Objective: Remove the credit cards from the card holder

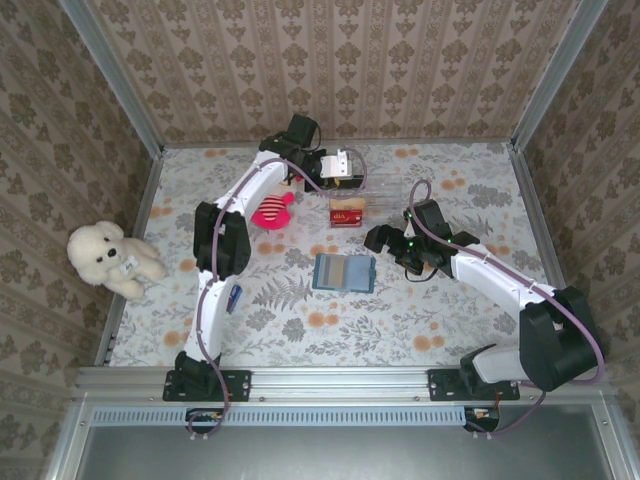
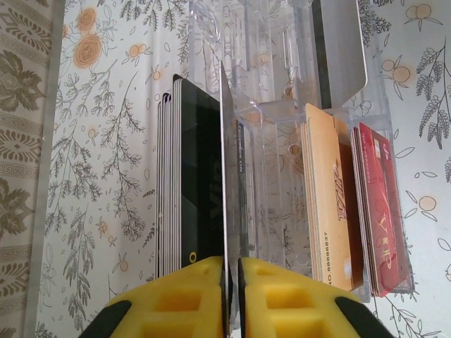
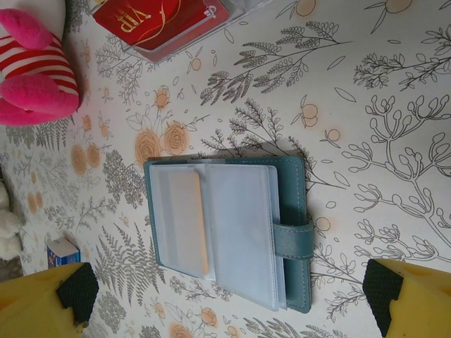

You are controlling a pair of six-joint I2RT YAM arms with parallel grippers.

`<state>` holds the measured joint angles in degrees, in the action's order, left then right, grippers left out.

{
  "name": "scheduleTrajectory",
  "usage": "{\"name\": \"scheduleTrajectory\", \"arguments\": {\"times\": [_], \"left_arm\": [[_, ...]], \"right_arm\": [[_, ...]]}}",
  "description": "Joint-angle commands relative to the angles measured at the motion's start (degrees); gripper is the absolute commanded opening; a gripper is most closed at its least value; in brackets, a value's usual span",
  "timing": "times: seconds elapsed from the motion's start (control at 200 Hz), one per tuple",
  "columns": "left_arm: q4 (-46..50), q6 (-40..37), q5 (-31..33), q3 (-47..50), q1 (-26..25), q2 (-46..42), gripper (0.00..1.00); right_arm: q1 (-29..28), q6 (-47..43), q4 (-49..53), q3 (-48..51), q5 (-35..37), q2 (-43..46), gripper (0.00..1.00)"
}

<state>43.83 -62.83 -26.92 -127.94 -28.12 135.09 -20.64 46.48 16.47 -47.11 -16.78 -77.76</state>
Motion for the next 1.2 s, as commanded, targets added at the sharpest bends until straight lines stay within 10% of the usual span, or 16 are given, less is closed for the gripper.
{"name": "scheduleTrajectory", "arguments": {"times": [0.0,0.545,0.825,1.195], "left_arm": [[1.8,1.2,-0.9,-2.1,-0.3,0.1,0.2],[-10.7,19.0,-14.5,7.3,4.2,-13.5,0.46],[-18.6,49.0,13.4,16.9,6.5,-22.3,0.68],[-28.1,64.3,22.6,40.7,10.3,-35.6,0.92]], "right_arm": [[0.3,0.5,-1.4,0.1,-1.2,-0.5,1.0],[0.3,0.3,-2.8,1.2,-2.1,-0.3,1.0],[-6.0,-3.5,1.9,-2.9,5.6,-3.8,1.0],[-21.5,-11.1,17.0,-19.2,26.9,-19.5,0.99]]}}
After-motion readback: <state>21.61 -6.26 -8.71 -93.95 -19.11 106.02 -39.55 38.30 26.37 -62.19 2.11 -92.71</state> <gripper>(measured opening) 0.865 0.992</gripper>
